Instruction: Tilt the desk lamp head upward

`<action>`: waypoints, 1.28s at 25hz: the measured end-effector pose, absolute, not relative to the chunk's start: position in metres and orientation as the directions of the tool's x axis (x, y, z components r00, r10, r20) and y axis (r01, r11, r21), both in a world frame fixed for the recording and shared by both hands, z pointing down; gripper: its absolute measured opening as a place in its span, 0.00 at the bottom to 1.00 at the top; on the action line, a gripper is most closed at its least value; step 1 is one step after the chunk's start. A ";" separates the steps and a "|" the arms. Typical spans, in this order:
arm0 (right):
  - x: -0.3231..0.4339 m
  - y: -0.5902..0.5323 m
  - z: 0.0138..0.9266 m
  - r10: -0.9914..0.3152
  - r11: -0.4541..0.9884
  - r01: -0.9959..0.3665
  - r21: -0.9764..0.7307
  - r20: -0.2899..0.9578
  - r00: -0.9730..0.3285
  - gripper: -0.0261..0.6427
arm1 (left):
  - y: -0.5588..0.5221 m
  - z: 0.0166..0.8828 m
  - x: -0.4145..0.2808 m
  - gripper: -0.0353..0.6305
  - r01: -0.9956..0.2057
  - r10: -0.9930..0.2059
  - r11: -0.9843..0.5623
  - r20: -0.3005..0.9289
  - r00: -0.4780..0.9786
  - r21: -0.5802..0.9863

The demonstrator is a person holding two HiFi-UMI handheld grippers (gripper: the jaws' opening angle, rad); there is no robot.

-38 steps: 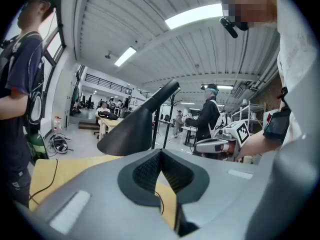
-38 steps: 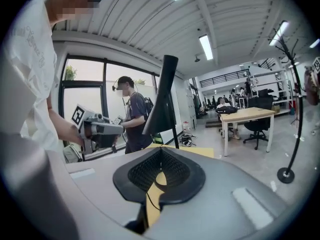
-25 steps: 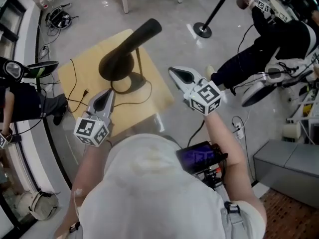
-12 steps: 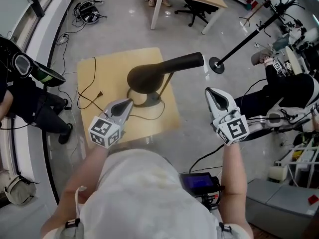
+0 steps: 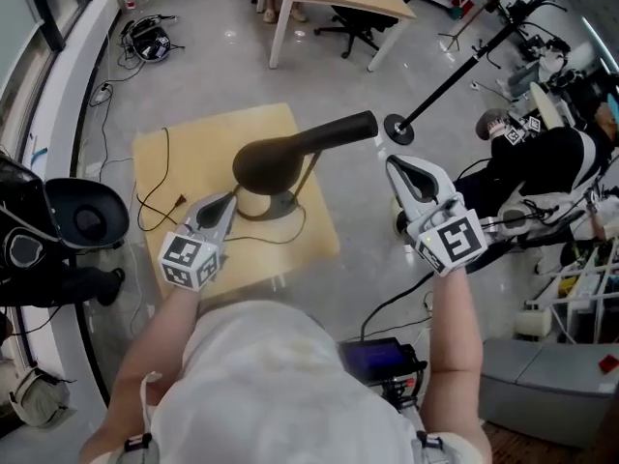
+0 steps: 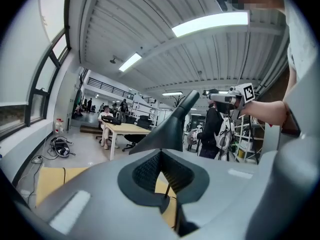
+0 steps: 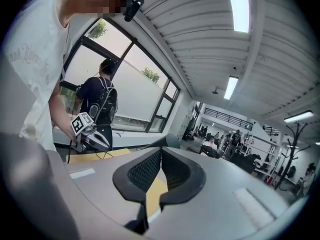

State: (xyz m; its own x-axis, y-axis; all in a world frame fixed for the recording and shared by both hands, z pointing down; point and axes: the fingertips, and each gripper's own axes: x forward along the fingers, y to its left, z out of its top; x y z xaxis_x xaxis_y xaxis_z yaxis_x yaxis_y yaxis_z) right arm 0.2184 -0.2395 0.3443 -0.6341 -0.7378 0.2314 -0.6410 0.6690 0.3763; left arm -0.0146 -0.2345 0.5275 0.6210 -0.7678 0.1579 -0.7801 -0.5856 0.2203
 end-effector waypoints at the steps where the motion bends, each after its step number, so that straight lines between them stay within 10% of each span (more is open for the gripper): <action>1: 0.219 -0.242 0.342 -0.740 0.667 -0.646 0.371 0.234 -0.630 0.07 | -0.236 0.526 -0.015 0.06 -0.780 -0.768 -0.587 0.155 0.621 0.216; 16: 0.199 -0.274 0.333 -0.618 0.783 -0.476 0.399 0.415 -0.668 0.35 | -0.259 0.543 -0.017 0.08 -0.752 -0.733 -0.610 0.181 0.655 0.251; 32: 0.189 -0.301 0.333 -0.468 0.880 -0.434 0.192 0.510 -0.722 0.55 | -0.278 0.573 0.004 0.49 -0.577 -0.544 -0.707 0.208 0.813 0.408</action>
State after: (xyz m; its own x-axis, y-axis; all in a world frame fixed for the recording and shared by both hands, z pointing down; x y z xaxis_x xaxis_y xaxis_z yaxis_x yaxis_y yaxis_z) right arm 0.1889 -0.3008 0.3326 -0.7220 -0.4677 0.5098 -0.4343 0.8800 0.1924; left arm 0.0037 -0.2785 0.5726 0.8131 -0.5438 0.2076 -0.5773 -0.7072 0.4083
